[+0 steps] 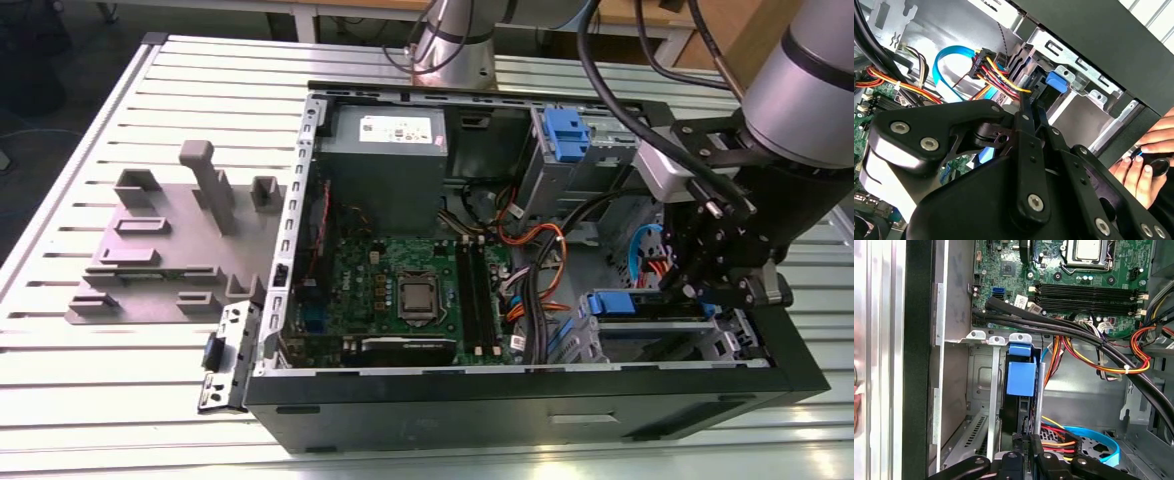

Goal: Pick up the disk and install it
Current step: 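Insert the first disk wire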

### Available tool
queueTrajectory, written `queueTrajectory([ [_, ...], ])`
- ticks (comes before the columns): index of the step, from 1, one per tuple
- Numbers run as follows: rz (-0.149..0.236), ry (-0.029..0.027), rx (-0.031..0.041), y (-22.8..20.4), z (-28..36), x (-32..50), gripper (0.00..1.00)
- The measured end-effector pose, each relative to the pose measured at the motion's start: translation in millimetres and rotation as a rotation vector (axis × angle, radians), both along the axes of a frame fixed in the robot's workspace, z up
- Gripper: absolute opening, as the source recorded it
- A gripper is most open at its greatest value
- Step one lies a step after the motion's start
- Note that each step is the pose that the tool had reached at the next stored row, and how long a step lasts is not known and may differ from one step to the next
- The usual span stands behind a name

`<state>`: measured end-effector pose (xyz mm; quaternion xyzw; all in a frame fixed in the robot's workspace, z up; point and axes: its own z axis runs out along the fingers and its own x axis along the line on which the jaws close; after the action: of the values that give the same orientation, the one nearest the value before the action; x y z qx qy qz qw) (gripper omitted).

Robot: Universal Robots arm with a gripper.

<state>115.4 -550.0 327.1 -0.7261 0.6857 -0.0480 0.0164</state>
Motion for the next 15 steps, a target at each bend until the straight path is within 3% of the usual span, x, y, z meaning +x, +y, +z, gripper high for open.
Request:
queueTrajectory([
  [7, 0.000, 0.0000, 0.0004, 0.0, -0.1, 0.0, 0.18],
  [8, 0.000, 0.0000, 0.0001, 0.0, 0.8, 0.0, 0.25],
  [15, 0.000, 0.0000, 0.0005, 0.0, 7.4, 0.0, 0.25],
])
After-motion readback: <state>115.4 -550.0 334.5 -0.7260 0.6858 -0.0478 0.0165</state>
